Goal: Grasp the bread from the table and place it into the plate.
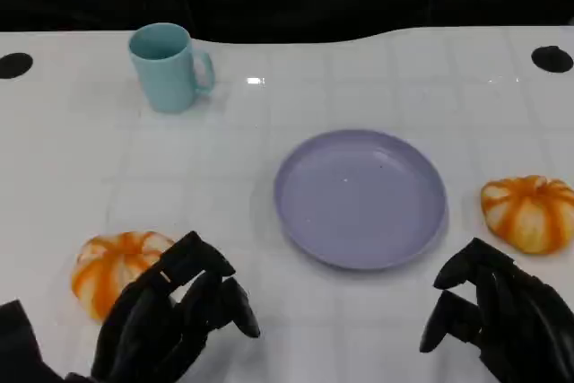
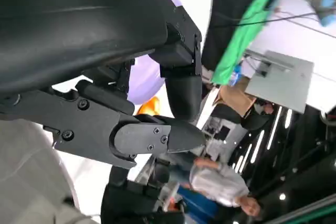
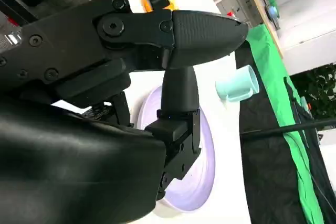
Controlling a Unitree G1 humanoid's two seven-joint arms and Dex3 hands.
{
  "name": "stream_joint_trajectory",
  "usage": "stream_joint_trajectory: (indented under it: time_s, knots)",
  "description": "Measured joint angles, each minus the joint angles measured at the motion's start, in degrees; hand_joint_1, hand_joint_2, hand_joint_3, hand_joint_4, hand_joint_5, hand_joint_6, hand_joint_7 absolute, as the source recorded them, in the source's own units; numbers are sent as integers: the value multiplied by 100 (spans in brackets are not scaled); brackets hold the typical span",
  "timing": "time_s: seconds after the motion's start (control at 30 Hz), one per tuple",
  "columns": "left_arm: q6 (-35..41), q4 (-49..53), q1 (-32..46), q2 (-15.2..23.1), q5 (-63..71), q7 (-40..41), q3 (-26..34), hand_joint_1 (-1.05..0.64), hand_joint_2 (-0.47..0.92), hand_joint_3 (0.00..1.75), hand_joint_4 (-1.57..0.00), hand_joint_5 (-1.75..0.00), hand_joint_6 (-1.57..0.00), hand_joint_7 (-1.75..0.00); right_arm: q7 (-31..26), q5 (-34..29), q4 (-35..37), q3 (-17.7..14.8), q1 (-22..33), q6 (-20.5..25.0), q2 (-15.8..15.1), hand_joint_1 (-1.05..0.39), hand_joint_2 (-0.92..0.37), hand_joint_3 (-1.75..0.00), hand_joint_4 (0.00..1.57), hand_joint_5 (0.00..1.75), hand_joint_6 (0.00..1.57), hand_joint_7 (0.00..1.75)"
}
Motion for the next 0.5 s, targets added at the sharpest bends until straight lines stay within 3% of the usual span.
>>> stream_joint_trajectory:
  time_s: [0.07,0.17,0.43,0.5]
  knots:
    - [-224,-7,-19,32,150,25,-4,-58,92,21,-57,-111,-75,-43,-16,1,-2,0,-1,31,0,-54,-92,-45,64,175,44,168]
    - [-390,-48,-24,92,373,71,-30,-57,92,16,-54,-80,-68,-16,-28,3,-4,0,-1,43,0,-53,-92,-47,63,175,43,167]
    - [-957,-226,-21,335,904,98,-173,-56,92,15,-51,-71,-66,-8,-28,4,-6,0,-1,42,2,-53,-92,-47,63,175,43,167]
    - [-1027,-265,-17,382,1088,159,-201,-59,92,13,-34,-60,-53,-2,-28,4,-8,1,-1,42,4,-52,-92,-47,64,175,43,168]
